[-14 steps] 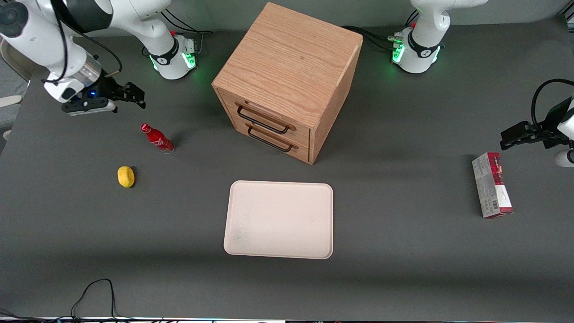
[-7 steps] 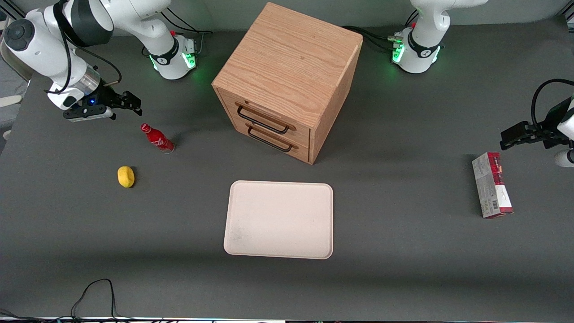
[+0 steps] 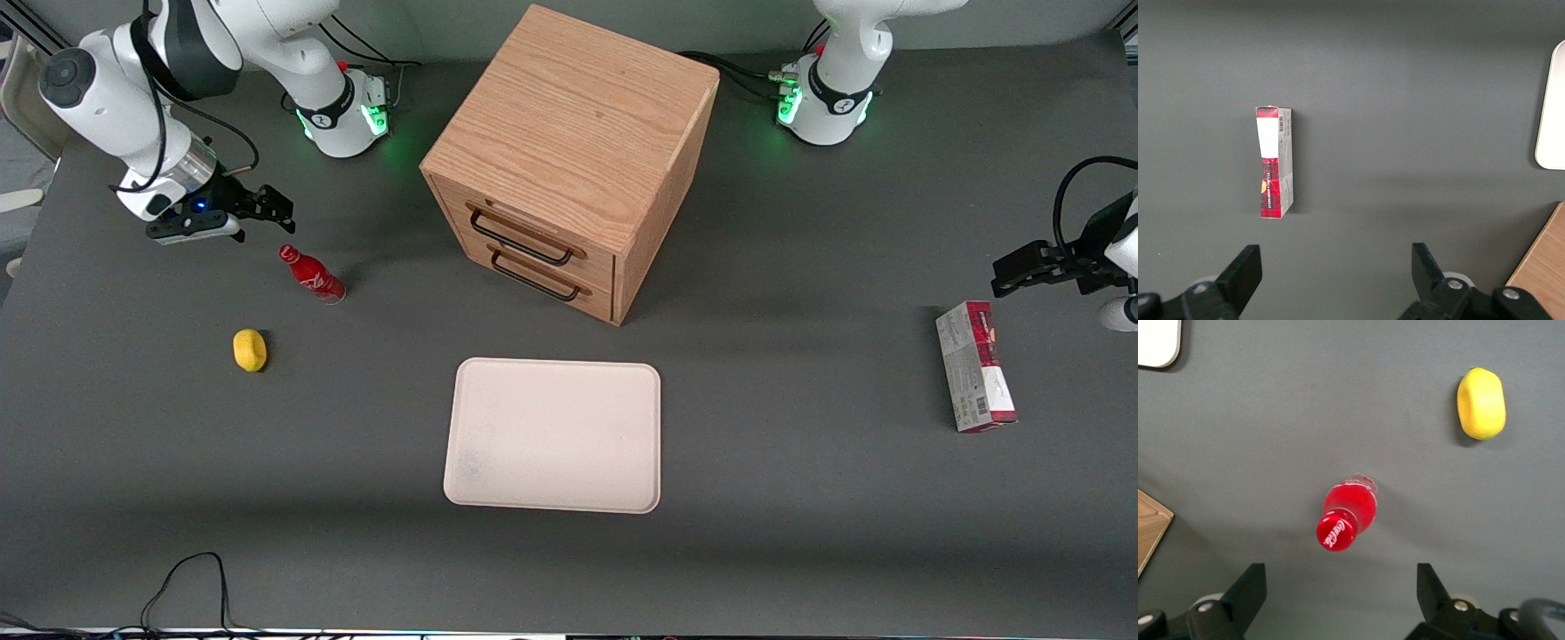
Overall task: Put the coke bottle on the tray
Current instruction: 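Move the open right gripper over the red Coca-Cola bottle's cap end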
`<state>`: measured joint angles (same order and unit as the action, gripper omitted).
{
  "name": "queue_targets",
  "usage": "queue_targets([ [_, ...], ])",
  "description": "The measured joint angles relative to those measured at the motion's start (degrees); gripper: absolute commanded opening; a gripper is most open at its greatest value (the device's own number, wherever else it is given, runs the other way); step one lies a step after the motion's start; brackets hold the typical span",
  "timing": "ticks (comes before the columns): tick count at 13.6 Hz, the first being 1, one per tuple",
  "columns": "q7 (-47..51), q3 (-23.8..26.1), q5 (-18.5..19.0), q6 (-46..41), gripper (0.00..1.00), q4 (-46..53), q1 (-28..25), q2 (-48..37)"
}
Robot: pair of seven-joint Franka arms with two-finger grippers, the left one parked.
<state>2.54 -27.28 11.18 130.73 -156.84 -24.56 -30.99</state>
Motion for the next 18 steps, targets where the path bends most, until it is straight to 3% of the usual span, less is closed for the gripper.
queue_targets([
  [9, 0.0, 0.0, 1.2, 11.3, 1.0, -3.5, -0.1, 6.8],
  [13, 0.0, 0.0, 1.2, 12.4, 0.88, -3.4, -0.2, 8.5],
  [14, 0.0, 0.0, 1.2, 12.4, 0.83, -3.4, -0.2, 8.5],
  [15, 0.0, 0.0, 1.2, 12.4, 0.72, -3.4, -0.2, 8.5],
  [17, 0.0, 0.0, 1.2, 12.4, 0.44, -3.4, -0.2, 8.5],
  [18, 0.0, 0.0, 1.2, 12.4, 0.26, -3.4, -0.2, 8.5],
])
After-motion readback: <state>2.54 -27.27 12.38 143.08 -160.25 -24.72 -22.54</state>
